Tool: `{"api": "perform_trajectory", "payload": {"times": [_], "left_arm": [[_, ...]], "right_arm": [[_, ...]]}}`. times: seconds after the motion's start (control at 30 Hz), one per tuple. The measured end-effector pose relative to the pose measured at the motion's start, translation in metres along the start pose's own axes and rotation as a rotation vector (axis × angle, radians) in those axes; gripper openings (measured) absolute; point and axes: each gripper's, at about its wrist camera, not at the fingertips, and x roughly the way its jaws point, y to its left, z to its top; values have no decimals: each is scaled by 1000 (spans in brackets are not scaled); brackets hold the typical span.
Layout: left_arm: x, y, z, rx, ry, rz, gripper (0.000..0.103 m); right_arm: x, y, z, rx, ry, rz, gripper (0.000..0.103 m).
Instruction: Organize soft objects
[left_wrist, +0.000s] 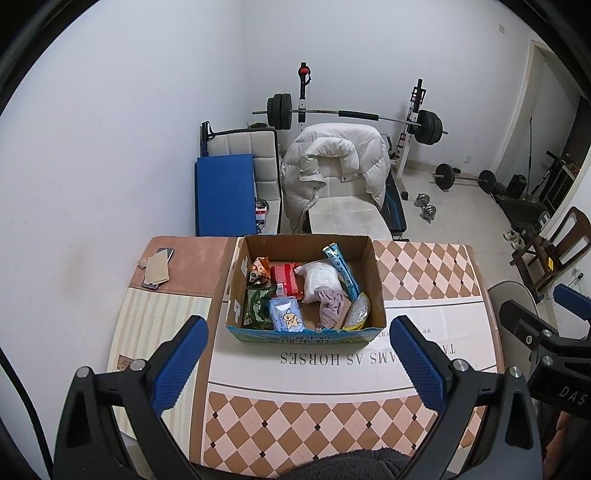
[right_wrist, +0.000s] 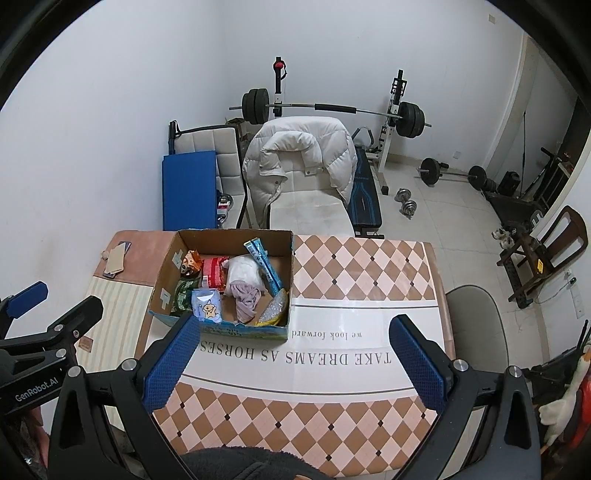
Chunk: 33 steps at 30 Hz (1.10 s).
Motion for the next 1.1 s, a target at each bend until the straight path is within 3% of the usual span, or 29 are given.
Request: {"api": "perform_trajectory", "payload": {"times": [1.1], "left_arm": [[-8,2,2,5,-22,12,101]], "right_arm": [[-6,0,-1,-25,-23,1,103]]}}
